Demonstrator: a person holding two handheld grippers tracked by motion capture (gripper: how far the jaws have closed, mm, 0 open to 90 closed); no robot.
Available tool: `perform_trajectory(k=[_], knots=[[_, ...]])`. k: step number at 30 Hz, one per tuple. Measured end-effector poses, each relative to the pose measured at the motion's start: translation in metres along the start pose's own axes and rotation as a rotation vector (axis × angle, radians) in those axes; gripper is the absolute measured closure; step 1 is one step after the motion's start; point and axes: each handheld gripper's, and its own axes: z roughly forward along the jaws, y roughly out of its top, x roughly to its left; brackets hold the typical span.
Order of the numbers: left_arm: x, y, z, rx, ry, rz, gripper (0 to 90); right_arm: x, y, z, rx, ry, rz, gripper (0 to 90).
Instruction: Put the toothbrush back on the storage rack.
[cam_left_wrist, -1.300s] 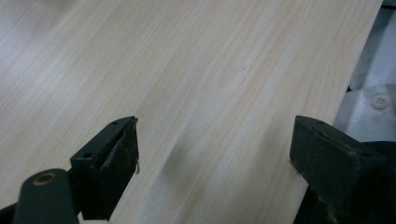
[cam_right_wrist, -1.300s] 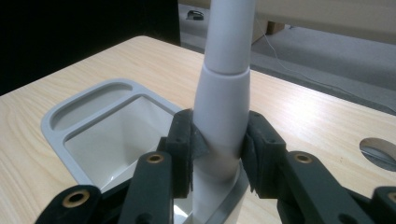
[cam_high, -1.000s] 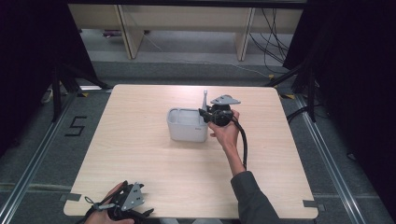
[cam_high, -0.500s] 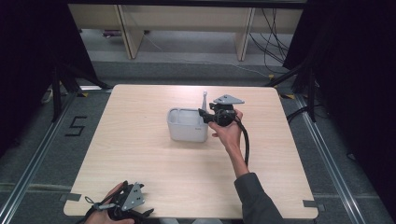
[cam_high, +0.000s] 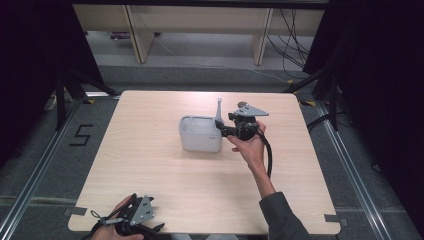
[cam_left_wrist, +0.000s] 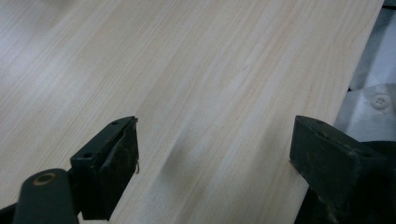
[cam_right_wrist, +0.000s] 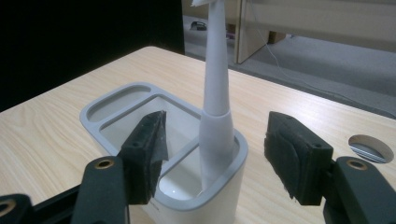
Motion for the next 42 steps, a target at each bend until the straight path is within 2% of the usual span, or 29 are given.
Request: perform_trajectory(k=[1,2,3,5,7,8,9,11,12,13,20,21,22,25,27,29,30,31,33,34,35,36,37,38,39,41,42], knots=[[0.000,0.000,0.000,0.000,0.001,0.000,15.3,-0.002,-0.001,-0.001,-0.005,0.008,-0.017,38.8],[0.000,0.000,0.000,0.001,0.000,0.001,15.3,-0.001,-0.002,-0.002,-0.005,0.025,-0.013,38.6],[0.000,0.000,0.000,0.007,-0.003,0.007,15.3,0.000,-0.003,-0.004,-0.004,0.021,0.003,38.5],[0.000,0.000,0.000,0.003,-0.001,0.003,15.3,-0.001,-0.004,-0.006,0.002,0.028,-0.006,38.0],[0.000,0.001,-0.001,0.001,-0.002,0.011,15.3,0.000,-0.004,-0.009,-0.015,0.039,0.037,38.0],[-0.001,0.000,-0.001,0.000,-0.002,0.009,15.3,0.001,-0.004,-0.010,-0.006,0.053,0.047,37.9],[-0.001,0.000,-0.001,0.004,-0.001,0.009,15.3,0.000,-0.004,-0.011,-0.013,0.046,0.029,37.7],[-0.001,0.000,-0.001,0.008,-0.001,0.010,15.3,0.000,-0.004,-0.012,-0.003,0.042,0.025,37.6],[-0.001,0.000,-0.001,0.010,-0.003,0.013,15.3,0.002,-0.006,-0.016,-0.007,0.043,0.047,37.6],[-0.001,0.001,-0.001,0.005,-0.004,0.014,15.3,-0.001,-0.006,-0.016,-0.012,0.050,0.018,37.5],[-0.001,0.001,-0.001,0.006,-0.003,0.014,15.3,0.000,-0.010,-0.023,0.007,0.052,0.025,36.7],[-0.001,0.001,-0.001,0.006,-0.002,0.013,15.3,0.002,-0.011,-0.023,-0.004,0.050,0.027,36.5],[-0.001,0.001,-0.001,0.006,-0.002,0.014,15.3,0.001,-0.011,-0.023,-0.005,0.051,0.007,36.5],[-0.001,0.000,-0.001,0.006,-0.002,0.014,15.3,0.005,-0.012,-0.025,0.009,0.065,0.020,35.9],[-0.001,0.001,-0.001,0.006,-0.003,0.014,15.3,0.006,-0.012,-0.025,0.004,0.068,-0.004,35.3],[-0.001,0.001,-0.001,0.005,-0.003,0.016,15.3,0.008,-0.013,-0.026,0.016,0.072,0.011,34.2],[-0.001,0.001,-0.001,0.005,-0.003,0.016,15.3,0.008,-0.013,-0.026,0.010,0.079,-0.005,33.7],[-0.001,0.001,-0.001,0.006,-0.002,0.015,15.3,0.009,-0.013,-0.027,0.016,0.077,0.008,33.4],[-0.001,0.000,-0.001,0.006,-0.002,0.014,15.3,0.009,-0.013,-0.027,0.005,0.069,-0.020,33.0],[-0.001,0.000,-0.001,0.006,-0.002,0.014,15.3,0.010,-0.013,-0.028,0.012,0.073,-0.014,32.6],[-0.001,0.001,-0.001,0.006,-0.003,0.016,15.3,0.010,-0.013,-0.027,-0.003,0.076,-0.026,32.3],[-0.001,0.001,-0.001,0.006,-0.003,0.016,15.3,0.010,-0.013,-0.027,-0.003,0.076,-0.026,32.3],[-0.001,0.000,-0.001,0.006,-0.002,0.014,15.3,0.013,-0.013,-0.029,0.013,0.076,0.011,31.2],[-0.001,0.000,-0.001,0.006,-0.002,0.014,15.3,0.013,-0.013,-0.029,0.013,0.076,0.011,31.2],[-0.001,0.000,-0.001,0.005,-0.002,0.014,15.3,0.012,-0.013,-0.029,0.006,0.070,-0.015,30.4],[-0.001,0.000,-0.001,0.006,-0.003,0.014,15.3,0.014,-0.014,-0.030,0.014,0.082,0.000,29.9],[-0.001,0.000,-0.001,0.007,-0.002,0.013,15.3,0.016,-0.014,-0.031,0.012,0.072,0.008,29.5]])
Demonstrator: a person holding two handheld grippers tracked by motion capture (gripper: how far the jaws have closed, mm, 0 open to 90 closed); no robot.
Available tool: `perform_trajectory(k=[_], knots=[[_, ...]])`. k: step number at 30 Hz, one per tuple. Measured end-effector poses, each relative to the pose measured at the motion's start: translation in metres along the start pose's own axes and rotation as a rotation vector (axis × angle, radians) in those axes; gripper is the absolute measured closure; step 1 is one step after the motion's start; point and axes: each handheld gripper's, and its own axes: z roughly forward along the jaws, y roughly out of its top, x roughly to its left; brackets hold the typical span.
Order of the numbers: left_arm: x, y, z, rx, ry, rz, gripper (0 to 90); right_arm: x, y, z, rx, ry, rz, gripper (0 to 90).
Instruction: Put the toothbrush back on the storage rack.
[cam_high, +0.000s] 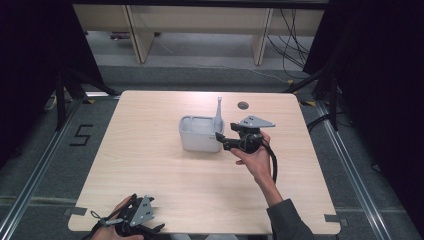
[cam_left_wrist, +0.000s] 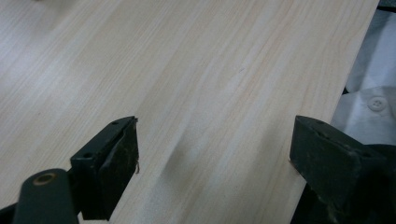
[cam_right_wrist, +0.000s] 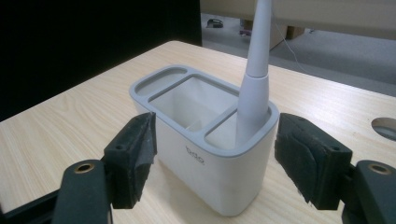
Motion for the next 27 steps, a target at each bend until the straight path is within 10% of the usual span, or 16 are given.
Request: perform_trajectory(k=[27], knots=[[0.000,0.000,0.000,-0.001,0.003,-0.001,15.3,0.016,-0.023,-0.013,0.047,0.020,-0.064,23.5]])
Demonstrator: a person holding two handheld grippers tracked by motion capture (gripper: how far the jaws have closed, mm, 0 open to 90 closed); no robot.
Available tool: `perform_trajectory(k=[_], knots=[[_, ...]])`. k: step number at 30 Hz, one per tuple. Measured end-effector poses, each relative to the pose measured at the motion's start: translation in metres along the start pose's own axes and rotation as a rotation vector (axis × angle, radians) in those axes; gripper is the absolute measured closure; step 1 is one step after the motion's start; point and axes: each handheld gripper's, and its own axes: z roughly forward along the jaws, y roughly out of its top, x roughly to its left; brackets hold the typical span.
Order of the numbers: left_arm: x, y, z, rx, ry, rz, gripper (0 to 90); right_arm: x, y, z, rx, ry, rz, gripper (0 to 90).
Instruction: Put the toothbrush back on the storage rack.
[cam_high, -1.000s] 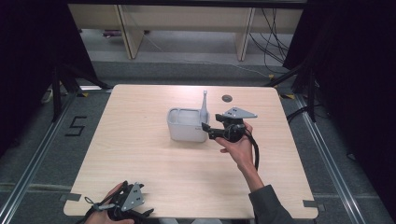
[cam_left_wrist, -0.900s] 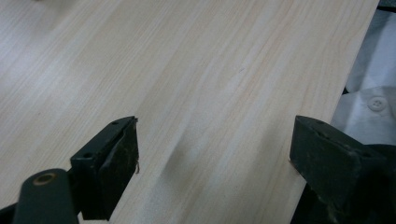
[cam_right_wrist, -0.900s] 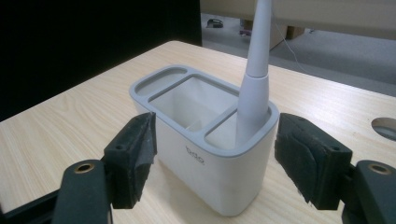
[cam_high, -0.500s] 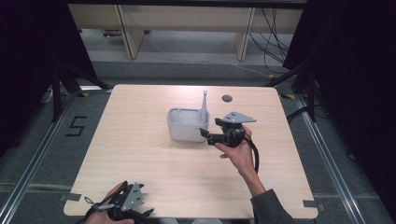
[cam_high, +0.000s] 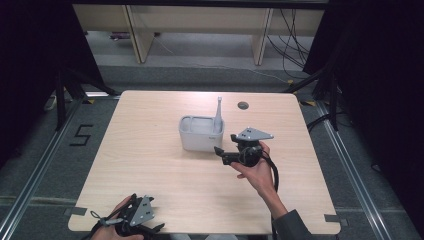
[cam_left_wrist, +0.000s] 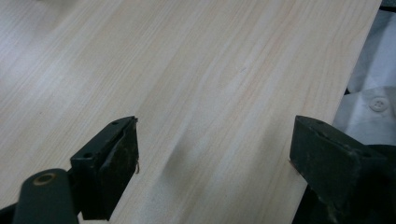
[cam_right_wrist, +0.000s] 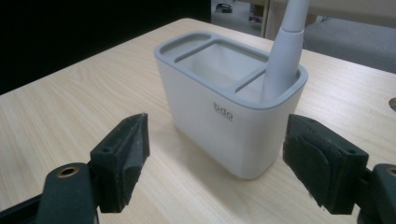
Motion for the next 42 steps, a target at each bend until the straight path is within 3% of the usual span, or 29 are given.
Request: perform_trajectory(k=[3,4,7,13,15,19,21,22,23,24,25,32,34,35,36,40,41,42], knots=[[0.000,0.000,0.000,-0.001,0.001,-0.001,15.3,0.003,-0.004,-0.002,0.027,0.006,0.023,23.5],[0.000,0.000,0.000,-0.001,0.001,0.000,15.3,0.002,-0.005,-0.001,0.023,0.014,-0.007,23.5],[0.000,0.000,0.000,0.000,0.001,-0.002,15.3,0.005,-0.011,0.000,0.027,0.022,0.019,23.6],[0.000,-0.001,0.000,0.000,0.002,-0.004,15.3,0.008,-0.020,-0.001,0.048,0.026,0.001,23.6],[0.000,-0.001,0.000,0.000,0.002,-0.004,15.3,0.011,-0.022,-0.002,0.066,0.025,0.023,23.6],[0.000,-0.001,0.000,0.000,0.002,-0.004,15.3,0.012,-0.027,-0.003,0.070,0.034,-0.014,23.6],[0.000,-0.001,0.000,0.000,0.002,-0.003,15.3,0.015,-0.030,-0.004,0.082,0.032,0.010,23.5],[0.000,-0.001,0.000,0.000,0.002,-0.004,15.3,0.014,-0.031,-0.003,0.075,0.035,-0.007,23.2],[0.000,-0.001,0.000,0.000,0.002,-0.005,15.3,0.016,-0.032,-0.004,0.089,0.037,0.021,23.0],[0.000,-0.001,0.000,0.000,0.002,-0.005,15.3,0.016,-0.032,-0.004,0.089,0.037,0.021,23.0],[-0.001,-0.001,0.000,0.000,0.001,-0.010,15.3,0.015,-0.034,-0.004,0.084,0.035,-0.009,23.0],[0.000,-0.001,0.000,0.000,0.003,-0.004,15.3,0.018,-0.039,-0.009,0.090,0.042,0.010,23.0],[0.000,-0.001,0.000,0.001,0.003,-0.004,15.3,0.018,-0.042,-0.009,0.079,0.041,-0.010,23.0],[0.000,-0.001,0.000,0.001,0.003,-0.004,15.3,0.021,-0.043,-0.011,0.097,0.046,0.021,22.9],[0.000,-0.001,0.000,0.001,0.003,-0.003,15.3,0.020,-0.044,-0.011,0.093,0.038,-0.002,22.8],[0.000,-0.001,0.000,0.001,0.004,-0.005,15.3,0.023,-0.048,-0.014,0.103,0.061,0.031,22.2],[0.000,-0.001,0.000,0.001,0.004,-0.004,15.3,0.022,-0.049,-0.015,0.094,0.042,0.002,21.9],[0.000,-0.001,0.000,0.000,0.004,-0.004,15.3,0.022,-0.050,-0.015,0.088,0.044,0.011,21.9]])
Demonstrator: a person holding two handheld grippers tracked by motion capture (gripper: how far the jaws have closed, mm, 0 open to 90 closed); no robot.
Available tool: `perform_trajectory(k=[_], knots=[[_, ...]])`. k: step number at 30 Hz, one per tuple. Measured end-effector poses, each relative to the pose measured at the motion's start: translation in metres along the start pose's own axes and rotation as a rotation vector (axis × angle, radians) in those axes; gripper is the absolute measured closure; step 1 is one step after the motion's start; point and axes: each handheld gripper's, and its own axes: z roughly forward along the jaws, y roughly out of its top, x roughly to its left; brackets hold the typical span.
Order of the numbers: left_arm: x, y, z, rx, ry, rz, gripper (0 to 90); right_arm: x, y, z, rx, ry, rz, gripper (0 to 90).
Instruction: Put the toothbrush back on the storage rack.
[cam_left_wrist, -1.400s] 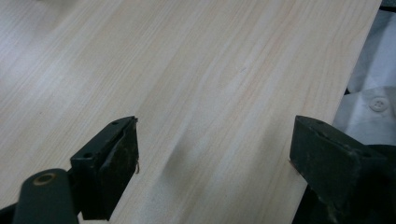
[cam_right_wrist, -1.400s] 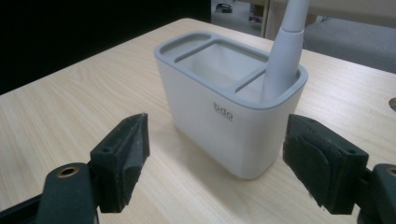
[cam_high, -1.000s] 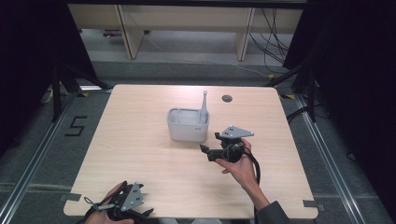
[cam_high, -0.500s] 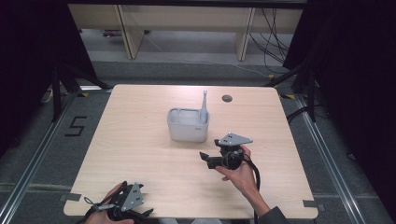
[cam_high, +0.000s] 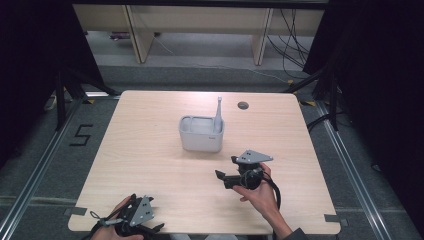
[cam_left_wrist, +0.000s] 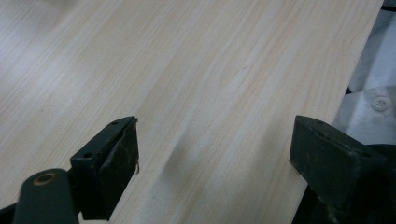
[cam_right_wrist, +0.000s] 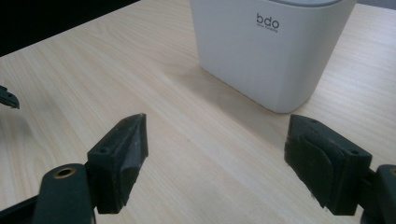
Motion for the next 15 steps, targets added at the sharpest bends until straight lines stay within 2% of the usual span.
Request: perform_trajectory(k=[4,5,6,9,11,12,15], knots=[[0.000,0.000,0.000,0.000,0.001,-0.001,15.3,0.003,-0.004,-0.002,0.017,0.008,0.017,21.5],[0.000,0.000,0.000,0.000,0.000,-0.001,15.3,0.002,-0.004,-0.001,0.018,0.017,-0.008,20.9],[0.000,0.000,0.000,0.000,0.000,-0.001,15.3,0.004,-0.005,-0.001,0.020,0.028,0.015,20.8],[0.000,0.000,0.000,0.001,0.001,-0.001,15.3,0.004,-0.005,-0.002,0.013,0.023,-0.002,20.8],[0.000,0.000,0.000,0.000,0.001,-0.001,15.3,0.005,-0.007,-0.003,0.026,0.039,-0.002,20.4],[0.000,0.000,0.000,0.000,0.000,-0.002,15.3,0.005,-0.008,-0.004,0.023,0.016,0.001,20.2],[0.000,0.000,0.000,0.000,0.001,-0.002,15.3,0.007,-0.010,-0.005,0.030,0.032,0.019,20.0]])
